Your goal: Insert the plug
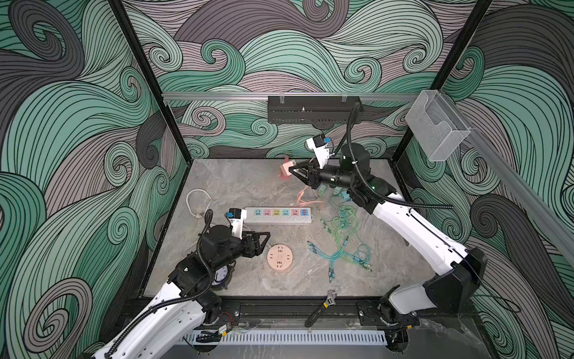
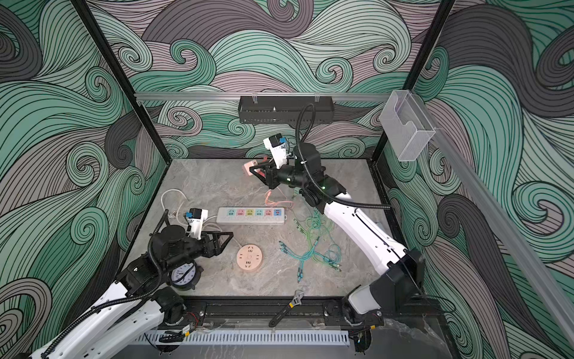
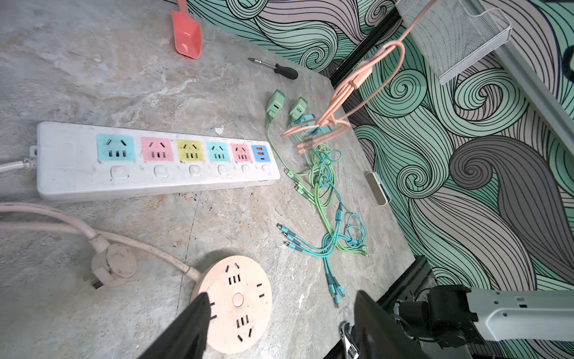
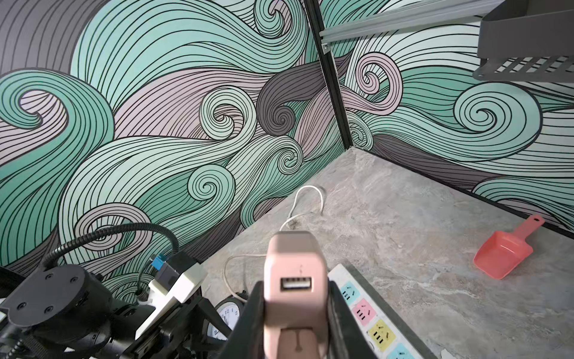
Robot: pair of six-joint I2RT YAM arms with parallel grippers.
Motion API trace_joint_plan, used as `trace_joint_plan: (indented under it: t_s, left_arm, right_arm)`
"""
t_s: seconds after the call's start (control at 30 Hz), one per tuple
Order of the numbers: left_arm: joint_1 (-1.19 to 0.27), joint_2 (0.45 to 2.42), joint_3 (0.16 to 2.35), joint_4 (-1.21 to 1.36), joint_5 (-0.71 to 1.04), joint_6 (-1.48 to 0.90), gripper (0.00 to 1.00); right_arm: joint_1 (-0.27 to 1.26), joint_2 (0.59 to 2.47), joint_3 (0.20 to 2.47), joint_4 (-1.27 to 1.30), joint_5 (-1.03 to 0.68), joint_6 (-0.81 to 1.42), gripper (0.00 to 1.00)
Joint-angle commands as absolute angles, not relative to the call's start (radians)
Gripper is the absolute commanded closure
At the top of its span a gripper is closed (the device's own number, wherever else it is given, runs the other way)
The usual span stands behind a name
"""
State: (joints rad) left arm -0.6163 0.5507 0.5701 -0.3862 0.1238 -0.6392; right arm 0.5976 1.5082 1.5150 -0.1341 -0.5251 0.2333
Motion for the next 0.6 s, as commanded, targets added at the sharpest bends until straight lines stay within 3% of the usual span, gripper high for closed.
trace_joint_plan:
  t_s: [0.0, 0.57]
  left_arm:
    - [-0.611, 0.507, 0.567, -0.455, 0.079, -0.646, 0.25]
    - [-0.611, 0.399, 0.581, -0.502, 0.062, -0.666, 0.24]
  right_arm:
    - [0.585, 1.576, 1.604, -0.138, -0.558, 0.196, 0.98]
    - [0.564, 2.050, 2.034, -0.191, -0.674, 0.220, 0.98]
